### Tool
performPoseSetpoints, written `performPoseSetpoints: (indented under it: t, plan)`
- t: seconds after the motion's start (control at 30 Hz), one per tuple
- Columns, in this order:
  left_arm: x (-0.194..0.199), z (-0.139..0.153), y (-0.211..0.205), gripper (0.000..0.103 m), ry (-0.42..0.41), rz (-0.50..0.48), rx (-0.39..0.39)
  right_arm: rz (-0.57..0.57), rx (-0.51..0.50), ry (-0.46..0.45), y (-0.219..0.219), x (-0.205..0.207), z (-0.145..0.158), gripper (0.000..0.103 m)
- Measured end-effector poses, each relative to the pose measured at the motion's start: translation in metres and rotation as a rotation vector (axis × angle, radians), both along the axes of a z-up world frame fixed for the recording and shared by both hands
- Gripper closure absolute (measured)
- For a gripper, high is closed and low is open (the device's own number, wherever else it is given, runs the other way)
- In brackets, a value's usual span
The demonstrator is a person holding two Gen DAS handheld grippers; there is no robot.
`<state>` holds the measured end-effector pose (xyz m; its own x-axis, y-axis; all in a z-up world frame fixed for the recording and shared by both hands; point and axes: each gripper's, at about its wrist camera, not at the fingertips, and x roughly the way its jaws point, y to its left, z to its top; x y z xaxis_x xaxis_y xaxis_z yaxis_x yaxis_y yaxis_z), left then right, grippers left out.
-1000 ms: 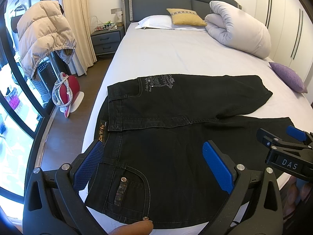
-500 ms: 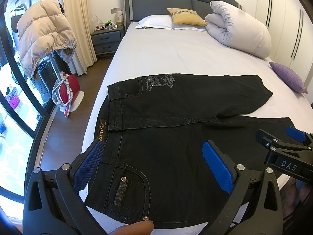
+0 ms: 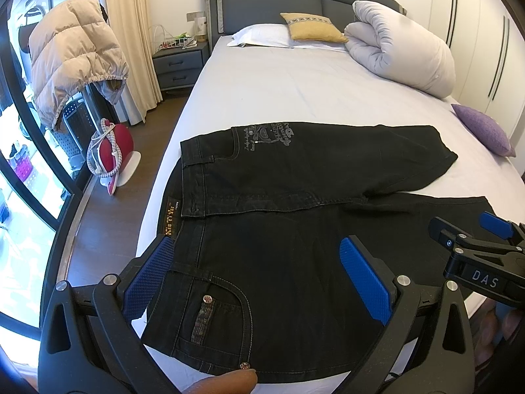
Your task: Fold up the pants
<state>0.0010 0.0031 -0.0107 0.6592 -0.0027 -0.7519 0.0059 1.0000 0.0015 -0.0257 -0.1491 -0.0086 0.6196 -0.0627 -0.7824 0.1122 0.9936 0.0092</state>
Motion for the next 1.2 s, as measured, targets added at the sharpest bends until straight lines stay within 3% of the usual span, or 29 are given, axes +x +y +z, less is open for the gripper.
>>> performPoseSetpoints:
  t: [0.4, 0.73, 0.8, 1.0, 1.1, 1.2]
  plan:
    - [-0.001, -0.007, 0.001, 0.0, 0.004, 0.007, 0.001, 0.004, -0.001, 0.004, 0.006, -0.003, -0.005, 0.0]
    - [0.0, -0.001, -0.002, 0.0, -0.061, -0.017, 0.056, 0.015, 0.007, 0.02, 0.003, 0.004, -0.008, 0.0]
    - [0.004, -0.003, 0.003, 0.0, -0.048, -0.023, 0.028, 0.021, 0.015, 0.019, 0.002, 0.007, -0.009, 0.0]
    - [0.028, -0.008, 0.028, 0.0, 0.007, -0.026, -0.036, 0.029, 0.071, -0.029, -0.012, 0.023, -0.01, 0.0]
    - [0.039, -0.012, 0.037, 0.0, -0.006, -0.028, -0.035, 0.035, 0.121, -0.078, -0.023, 0.035, -0.008, 0.0]
    - [0.048, -0.013, 0.047, 0.0, -0.043, 0.034, -0.031, 0.039, 0.154, -0.125, -0.03, 0.048, -0.005, 0.0]
